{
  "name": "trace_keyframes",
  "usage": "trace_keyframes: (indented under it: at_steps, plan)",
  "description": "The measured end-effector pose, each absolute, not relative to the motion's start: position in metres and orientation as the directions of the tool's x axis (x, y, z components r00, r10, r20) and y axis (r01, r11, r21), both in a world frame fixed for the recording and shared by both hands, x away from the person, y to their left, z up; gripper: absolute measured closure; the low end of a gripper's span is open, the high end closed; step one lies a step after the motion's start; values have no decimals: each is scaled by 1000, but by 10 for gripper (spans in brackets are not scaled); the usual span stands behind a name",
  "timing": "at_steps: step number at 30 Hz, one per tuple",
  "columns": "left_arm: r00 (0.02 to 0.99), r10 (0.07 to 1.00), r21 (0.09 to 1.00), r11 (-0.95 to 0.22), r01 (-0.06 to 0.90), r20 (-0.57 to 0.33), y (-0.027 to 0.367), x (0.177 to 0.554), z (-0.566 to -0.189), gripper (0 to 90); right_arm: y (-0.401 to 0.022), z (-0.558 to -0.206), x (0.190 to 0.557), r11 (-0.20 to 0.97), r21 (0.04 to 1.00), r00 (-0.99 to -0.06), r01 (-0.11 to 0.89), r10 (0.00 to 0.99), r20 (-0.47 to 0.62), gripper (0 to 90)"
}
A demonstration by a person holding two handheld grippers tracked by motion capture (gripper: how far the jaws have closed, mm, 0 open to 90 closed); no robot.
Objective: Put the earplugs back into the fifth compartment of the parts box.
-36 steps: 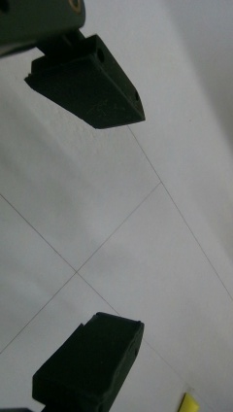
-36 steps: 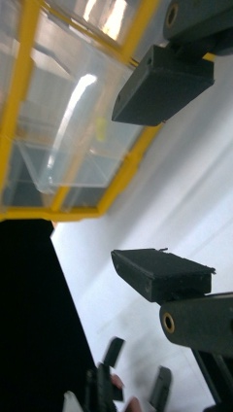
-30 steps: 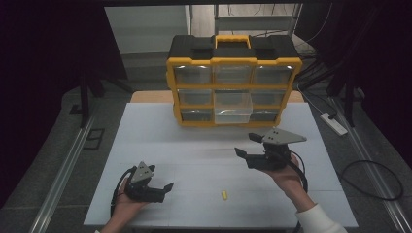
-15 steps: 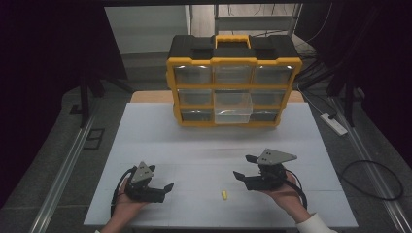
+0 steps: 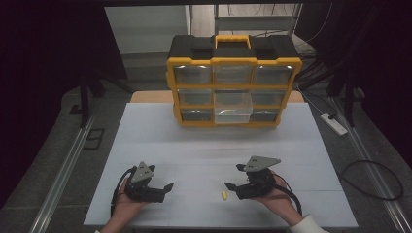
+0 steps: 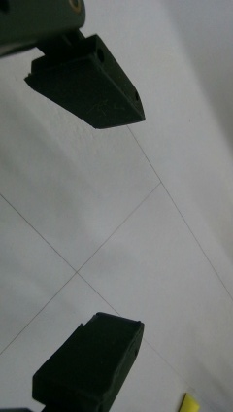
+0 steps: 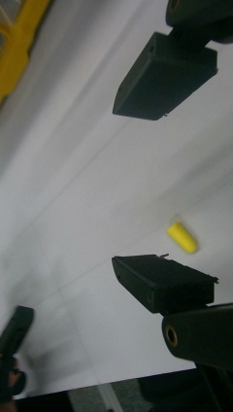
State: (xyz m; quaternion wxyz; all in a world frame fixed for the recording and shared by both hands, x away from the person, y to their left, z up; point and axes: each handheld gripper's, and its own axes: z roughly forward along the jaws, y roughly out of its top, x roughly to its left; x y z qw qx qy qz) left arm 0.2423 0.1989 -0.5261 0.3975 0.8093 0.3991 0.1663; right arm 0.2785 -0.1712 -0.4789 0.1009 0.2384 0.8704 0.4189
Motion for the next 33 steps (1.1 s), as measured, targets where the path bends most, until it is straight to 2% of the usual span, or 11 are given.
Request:
trace_keyframes:
  at_steps: [14,21,28,33]
  plan:
    - [634,772,771,-374,515,-49,198,243,-527,59,-149,-504,273,666,666,-907,336,420,38,241]
    - [635,771,768,-377,518,-49,199,243,-527,59,-139,-516,272,724,611,-916,319,402,3,246]
    - [635,771,767,-378,518,-50,198,243,-527,59,-136,-519,271,758,582,-926,294,378,-24,355]
    - [638,769,768,-381,515,-46,198,243,-527,59,-135,-518,269,770,576,-934,275,356,-30,485]
